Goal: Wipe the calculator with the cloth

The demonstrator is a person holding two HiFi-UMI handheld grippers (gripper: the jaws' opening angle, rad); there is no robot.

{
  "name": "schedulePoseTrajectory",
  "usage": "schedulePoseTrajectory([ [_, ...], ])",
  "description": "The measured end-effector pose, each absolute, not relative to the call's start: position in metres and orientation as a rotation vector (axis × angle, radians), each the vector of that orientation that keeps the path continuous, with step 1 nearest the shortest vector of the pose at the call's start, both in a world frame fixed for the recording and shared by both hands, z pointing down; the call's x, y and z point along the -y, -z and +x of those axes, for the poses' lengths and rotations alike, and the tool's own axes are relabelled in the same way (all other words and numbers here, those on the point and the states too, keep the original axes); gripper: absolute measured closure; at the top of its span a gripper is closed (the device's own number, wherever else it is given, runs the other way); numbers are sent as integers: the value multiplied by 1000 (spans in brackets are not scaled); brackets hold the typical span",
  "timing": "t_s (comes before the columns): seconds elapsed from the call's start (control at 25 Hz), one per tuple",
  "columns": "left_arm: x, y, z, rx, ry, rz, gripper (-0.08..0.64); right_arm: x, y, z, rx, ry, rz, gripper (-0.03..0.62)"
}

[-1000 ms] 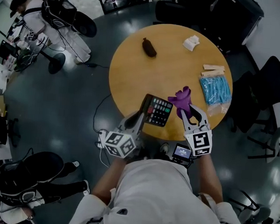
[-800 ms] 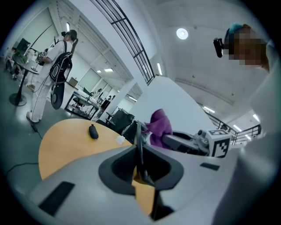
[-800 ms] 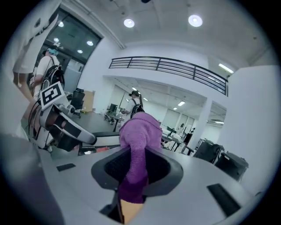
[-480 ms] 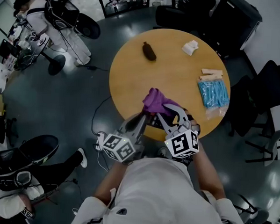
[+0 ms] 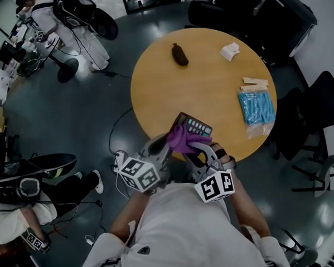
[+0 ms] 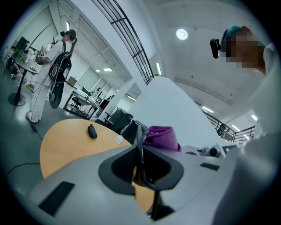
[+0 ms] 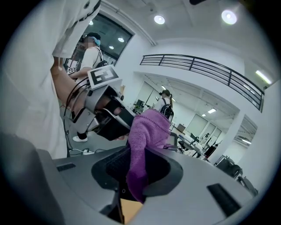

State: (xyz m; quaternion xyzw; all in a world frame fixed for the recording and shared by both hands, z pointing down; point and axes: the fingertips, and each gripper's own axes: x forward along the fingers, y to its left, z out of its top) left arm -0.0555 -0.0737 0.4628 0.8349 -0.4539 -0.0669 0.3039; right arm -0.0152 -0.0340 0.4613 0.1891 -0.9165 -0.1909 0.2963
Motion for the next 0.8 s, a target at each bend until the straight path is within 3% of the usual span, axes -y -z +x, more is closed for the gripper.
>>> schedulePoseTrajectory([
  [0.4, 71, -467, -56, 1205, 97, 2276, 512, -13, -471, 5, 2480, 455, 354, 503],
  [0.8, 49, -454, -50, 1089, 17, 2434, 512, 67, -426, 20, 2431, 679, 621, 503],
])
